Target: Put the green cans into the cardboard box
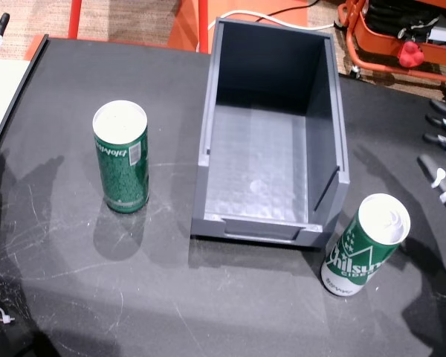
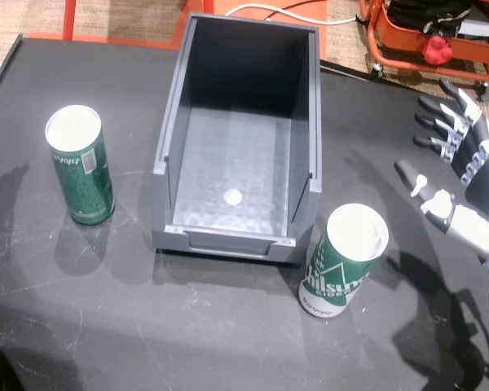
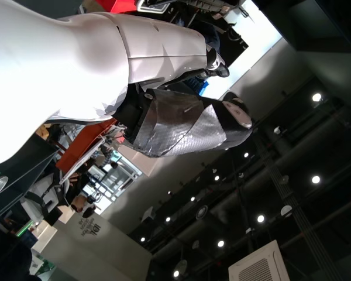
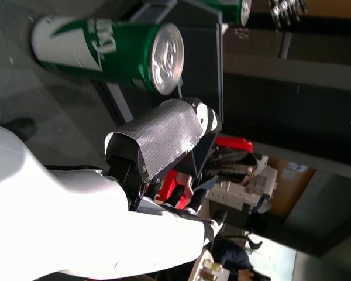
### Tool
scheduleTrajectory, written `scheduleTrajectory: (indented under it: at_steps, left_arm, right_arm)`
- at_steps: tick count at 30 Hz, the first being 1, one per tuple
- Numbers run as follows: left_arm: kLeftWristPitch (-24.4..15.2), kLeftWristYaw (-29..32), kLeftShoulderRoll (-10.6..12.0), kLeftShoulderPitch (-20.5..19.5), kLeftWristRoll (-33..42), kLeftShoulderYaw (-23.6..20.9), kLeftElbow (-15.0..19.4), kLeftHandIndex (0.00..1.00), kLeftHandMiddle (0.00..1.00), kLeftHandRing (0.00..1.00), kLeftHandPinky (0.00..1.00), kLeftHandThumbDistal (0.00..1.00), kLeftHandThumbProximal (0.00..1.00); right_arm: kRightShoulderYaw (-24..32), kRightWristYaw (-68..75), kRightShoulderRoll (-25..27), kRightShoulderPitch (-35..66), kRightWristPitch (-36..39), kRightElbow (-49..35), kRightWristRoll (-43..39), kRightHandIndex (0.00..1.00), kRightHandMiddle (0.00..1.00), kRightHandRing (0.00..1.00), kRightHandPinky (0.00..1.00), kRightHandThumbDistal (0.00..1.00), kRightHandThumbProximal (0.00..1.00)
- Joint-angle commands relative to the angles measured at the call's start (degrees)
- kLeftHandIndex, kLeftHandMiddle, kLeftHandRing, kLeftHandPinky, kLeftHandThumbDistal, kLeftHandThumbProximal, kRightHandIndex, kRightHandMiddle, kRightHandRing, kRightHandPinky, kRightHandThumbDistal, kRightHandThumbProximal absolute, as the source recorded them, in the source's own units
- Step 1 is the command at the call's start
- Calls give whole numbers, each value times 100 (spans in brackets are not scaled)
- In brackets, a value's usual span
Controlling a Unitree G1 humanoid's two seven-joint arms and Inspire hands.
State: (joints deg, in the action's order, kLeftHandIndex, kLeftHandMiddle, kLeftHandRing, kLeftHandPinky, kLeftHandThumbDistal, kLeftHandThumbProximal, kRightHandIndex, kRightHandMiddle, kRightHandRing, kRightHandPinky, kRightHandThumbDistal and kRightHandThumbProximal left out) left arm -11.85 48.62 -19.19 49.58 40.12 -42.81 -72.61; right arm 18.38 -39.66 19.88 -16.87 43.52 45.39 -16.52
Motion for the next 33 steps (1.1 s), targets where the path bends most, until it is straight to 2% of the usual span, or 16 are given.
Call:
scheduleTrajectory:
  at_steps: [1,4,6,7,10,15,22,24,26,28,29,31,33]
  left_arm:
    - [16,57,-51,-85,-66,26,38,100,100,100,100,25,75]
    - [4,126,-65,-100,-67,28,38,100,100,100,100,25,76]
    - [19,105,-69,-98,-59,17,35,100,100,100,100,27,75]
    - [-16,91,-68,-101,-76,27,37,100,100,100,100,27,76]
    - [-119,109,-63,-119,-129,71,56,100,100,100,100,26,81]
    - [-110,115,-84,-133,-107,98,64,100,100,100,100,27,80]
    - [-190,76,-109,-149,-135,146,73,100,100,100,100,26,82]
    - [-248,83,-116,-155,-154,174,71,100,100,100,100,25,86]
    - [-258,73,-130,-152,-150,189,60,100,100,100,100,29,83]
    - [-264,15,-135,-151,-145,203,58,100,100,100,100,34,79]
    - [-192,-47,-138,-143,-106,177,54,100,100,100,100,33,74]
    - [-152,-83,-130,-147,-80,167,75,100,100,100,100,25,79]
    - [-180,-71,-120,-158,-93,183,99,100,100,100,100,24,80]
  right_arm:
    - [-58,49,20,124,-96,-171,-8,80,86,88,98,86,80]
    - [-119,150,51,149,-53,-227,99,80,86,87,98,89,81]
    - [-178,230,114,179,-30,-245,228,81,87,87,98,99,81]
    - [-204,256,144,201,-37,-261,270,82,87,88,98,100,81]
    - [-251,251,200,257,-102,-320,296,82,87,88,98,100,79]
    - [-281,121,231,389,-221,-521,169,83,88,89,99,100,74]
    - [-209,-33,451,853,-431,-1008,72,87,90,91,100,100,60]
    - [-197,-64,477,986,-519,-1171,-3,89,91,92,100,99,56]
    - [-190,-66,498,1080,-610,-1320,-42,90,91,93,100,99,56]
    - [-176,-88,492,1109,-607,-1382,-78,90,91,93,100,94,56]
    - [-172,-127,483,1115,-589,-1402,-114,89,90,92,100,93,57]
    - [-183,-234,498,1145,-626,-1458,-190,88,90,92,100,99,59]
    - [-235,-406,577,1227,-880,-1611,-283,92,93,95,100,100,61]
